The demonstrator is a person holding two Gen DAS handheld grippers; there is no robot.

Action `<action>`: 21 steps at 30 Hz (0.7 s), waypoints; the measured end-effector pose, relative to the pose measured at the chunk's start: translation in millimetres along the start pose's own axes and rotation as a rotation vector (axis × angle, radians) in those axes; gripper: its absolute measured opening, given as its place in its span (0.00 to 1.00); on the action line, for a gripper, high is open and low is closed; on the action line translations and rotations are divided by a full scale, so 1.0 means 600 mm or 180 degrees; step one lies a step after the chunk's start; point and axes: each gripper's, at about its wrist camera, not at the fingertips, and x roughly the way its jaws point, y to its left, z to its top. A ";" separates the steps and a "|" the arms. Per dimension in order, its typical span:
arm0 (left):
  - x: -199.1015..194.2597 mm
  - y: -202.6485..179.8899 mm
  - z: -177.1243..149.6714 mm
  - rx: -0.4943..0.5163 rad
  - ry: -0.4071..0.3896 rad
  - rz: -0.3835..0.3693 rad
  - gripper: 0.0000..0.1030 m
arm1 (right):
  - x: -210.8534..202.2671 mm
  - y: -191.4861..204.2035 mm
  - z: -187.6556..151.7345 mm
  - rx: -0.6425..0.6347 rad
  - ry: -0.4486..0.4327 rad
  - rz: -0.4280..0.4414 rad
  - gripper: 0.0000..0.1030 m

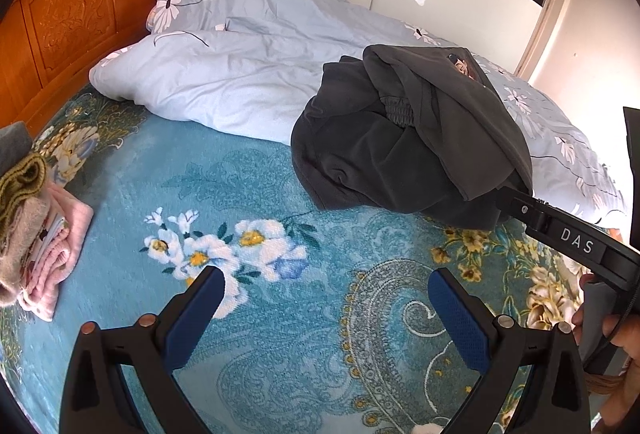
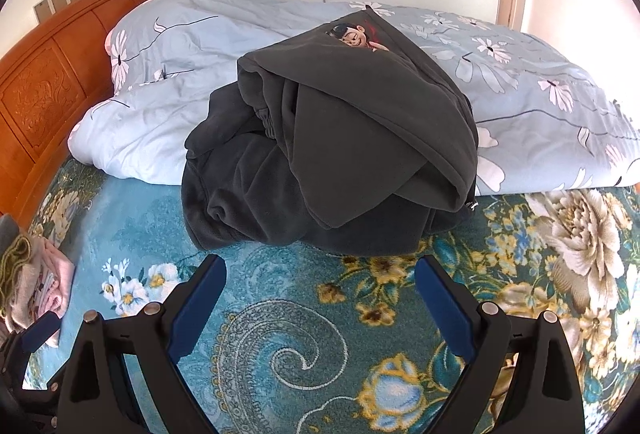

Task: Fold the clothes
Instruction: 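Reach the right gripper to the dark grey hoodie pile and grasp it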

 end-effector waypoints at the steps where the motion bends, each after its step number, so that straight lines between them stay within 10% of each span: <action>1: 0.001 0.000 -0.001 -0.0004 0.0004 0.0001 1.00 | 0.000 0.000 0.000 -0.0002 0.0002 0.0005 0.93; 21: -0.028 0.071 -0.040 -0.0178 -0.0321 0.0014 1.00 | 0.085 -0.001 0.106 -0.0256 -0.0123 -0.0252 0.90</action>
